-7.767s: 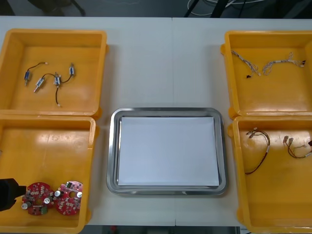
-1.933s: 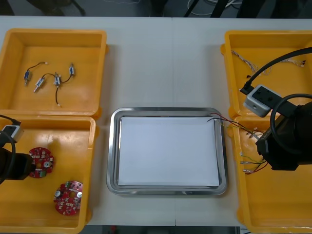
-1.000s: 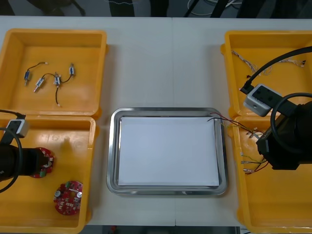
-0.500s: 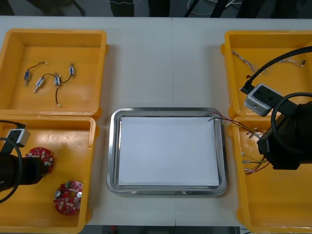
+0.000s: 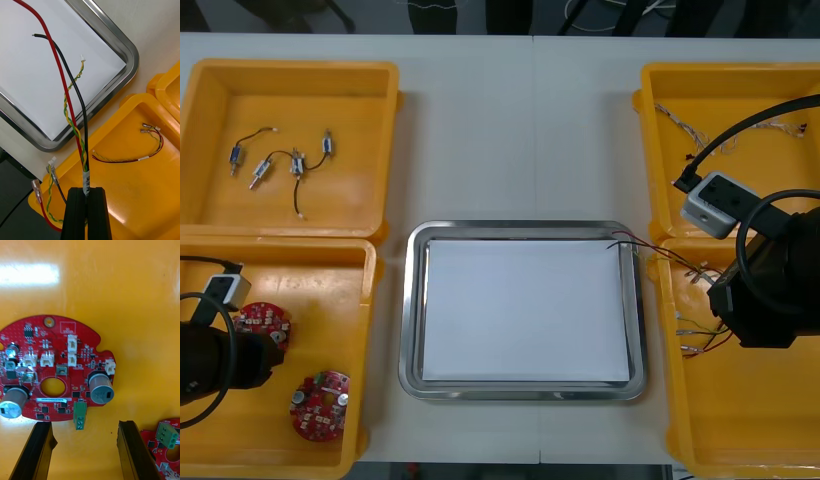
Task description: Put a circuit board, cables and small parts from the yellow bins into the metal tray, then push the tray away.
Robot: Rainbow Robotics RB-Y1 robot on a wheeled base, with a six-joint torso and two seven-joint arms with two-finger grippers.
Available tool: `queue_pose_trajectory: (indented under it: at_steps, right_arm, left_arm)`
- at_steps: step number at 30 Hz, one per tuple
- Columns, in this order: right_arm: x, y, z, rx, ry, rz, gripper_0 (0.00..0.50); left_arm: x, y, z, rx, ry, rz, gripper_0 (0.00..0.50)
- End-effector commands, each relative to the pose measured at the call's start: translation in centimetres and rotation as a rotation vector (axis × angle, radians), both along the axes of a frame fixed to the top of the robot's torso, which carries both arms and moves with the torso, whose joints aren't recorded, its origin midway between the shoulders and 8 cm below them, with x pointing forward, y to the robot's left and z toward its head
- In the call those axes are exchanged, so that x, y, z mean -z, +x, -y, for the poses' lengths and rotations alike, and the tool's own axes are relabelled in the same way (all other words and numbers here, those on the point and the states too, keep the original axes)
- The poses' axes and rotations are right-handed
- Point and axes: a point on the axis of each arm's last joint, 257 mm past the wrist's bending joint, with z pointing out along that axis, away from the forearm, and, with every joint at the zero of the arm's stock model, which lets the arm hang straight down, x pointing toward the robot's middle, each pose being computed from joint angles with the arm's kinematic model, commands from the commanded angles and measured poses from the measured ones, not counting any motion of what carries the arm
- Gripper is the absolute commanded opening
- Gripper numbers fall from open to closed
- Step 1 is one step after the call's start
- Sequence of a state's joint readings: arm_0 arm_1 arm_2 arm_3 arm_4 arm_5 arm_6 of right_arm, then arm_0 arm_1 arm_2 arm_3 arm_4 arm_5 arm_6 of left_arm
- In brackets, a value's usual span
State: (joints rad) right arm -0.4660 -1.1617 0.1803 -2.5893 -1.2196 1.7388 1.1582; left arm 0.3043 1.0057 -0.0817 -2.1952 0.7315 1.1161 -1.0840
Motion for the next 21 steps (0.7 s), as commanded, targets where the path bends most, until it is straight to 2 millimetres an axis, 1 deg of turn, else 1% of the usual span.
queue_pose_trajectory:
  at_steps: [1, 7, 17, 21]
  right_arm:
    - [-0.8, 0.3, 0.4, -0.053, -0.054, 0.033, 0.000]
    - [-0.8, 0.3, 0.4, -0.053, -0.053, 0.033, 0.000]
    - [-0.9, 0.3, 0.4, -0.050, -0.050, 0.033, 0.000]
    - [-0.8, 0.3, 0.4, -0.049, -0.052, 0.032, 0.000]
  left_arm:
    - [0.3, -0.3, 1.9, 0.062, -0.001, 0.011, 0.500]
    - [0.6, -0.1, 2.0, 0.064, 0.007, 0.007, 0.500]
    - [0.3, 0.5, 2.3, 0.068, 0.006, 0.019, 0.500]
    - [0.5, 0.9, 2.0, 0.062, 0.011, 0.015, 0.500]
